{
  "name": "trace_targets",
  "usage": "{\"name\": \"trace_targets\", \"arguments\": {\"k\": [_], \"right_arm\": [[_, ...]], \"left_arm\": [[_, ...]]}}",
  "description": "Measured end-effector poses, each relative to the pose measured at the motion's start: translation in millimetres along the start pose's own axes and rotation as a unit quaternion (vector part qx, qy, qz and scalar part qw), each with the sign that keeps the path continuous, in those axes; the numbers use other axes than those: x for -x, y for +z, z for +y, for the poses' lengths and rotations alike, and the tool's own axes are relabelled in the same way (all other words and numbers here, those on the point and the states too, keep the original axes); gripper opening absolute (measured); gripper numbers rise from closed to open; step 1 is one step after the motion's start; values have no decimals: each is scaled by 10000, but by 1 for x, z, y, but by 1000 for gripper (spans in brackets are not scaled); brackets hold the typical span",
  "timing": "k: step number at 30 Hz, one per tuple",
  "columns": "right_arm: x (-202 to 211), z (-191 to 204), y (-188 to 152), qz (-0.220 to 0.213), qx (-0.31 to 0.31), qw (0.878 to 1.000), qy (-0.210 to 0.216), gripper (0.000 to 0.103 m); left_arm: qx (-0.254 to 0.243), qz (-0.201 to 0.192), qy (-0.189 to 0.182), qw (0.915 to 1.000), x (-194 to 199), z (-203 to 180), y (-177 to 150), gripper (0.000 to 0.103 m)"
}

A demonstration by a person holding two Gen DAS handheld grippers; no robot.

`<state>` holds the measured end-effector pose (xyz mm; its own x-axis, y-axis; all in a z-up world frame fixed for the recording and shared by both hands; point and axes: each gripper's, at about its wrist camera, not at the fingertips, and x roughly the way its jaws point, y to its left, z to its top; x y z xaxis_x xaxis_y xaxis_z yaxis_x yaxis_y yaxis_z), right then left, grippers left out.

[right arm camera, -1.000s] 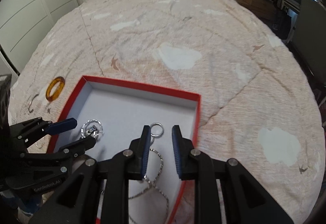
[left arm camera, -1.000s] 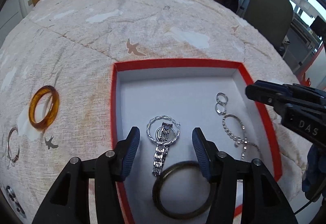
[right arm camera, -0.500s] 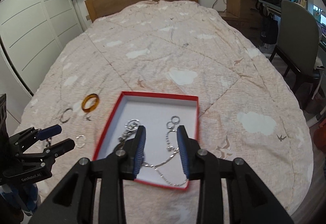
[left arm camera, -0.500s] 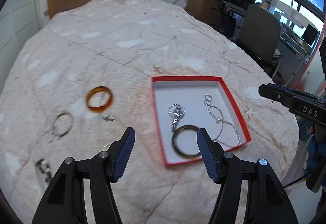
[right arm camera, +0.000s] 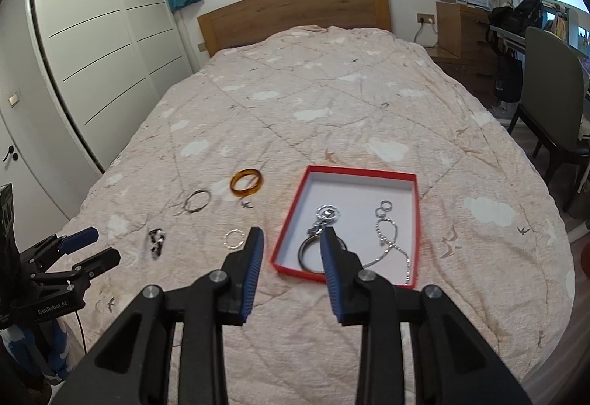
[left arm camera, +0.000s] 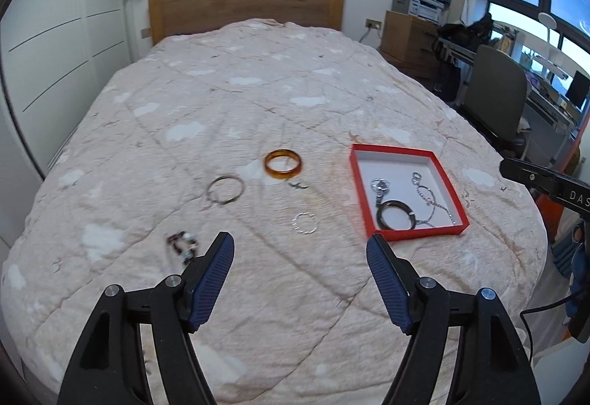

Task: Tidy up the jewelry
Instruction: 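Withdraw both tools from the box toward the amber and silver bangles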

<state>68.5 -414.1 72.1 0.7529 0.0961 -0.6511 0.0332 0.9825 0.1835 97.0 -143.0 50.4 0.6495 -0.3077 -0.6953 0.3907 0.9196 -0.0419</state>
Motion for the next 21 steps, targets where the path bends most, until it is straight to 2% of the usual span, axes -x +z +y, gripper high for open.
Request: {"name": "trace_targets", "arguments": {"k": [11, 15, 21], "right_arm": [[27, 54, -17, -65, 344, 9991, 240, 31], [29, 67, -20, -41, 428, 9987, 274, 31], [14, 81, -19, 67, 538, 9975, 452, 31]], "left_arm": [[813, -334, 675, 9938, 54, 74, -46, 81], [1065, -386, 773, 9906, 61, 95, -56, 81], [1360, -240, 931, 9860, 58, 124, -68, 81]]}}
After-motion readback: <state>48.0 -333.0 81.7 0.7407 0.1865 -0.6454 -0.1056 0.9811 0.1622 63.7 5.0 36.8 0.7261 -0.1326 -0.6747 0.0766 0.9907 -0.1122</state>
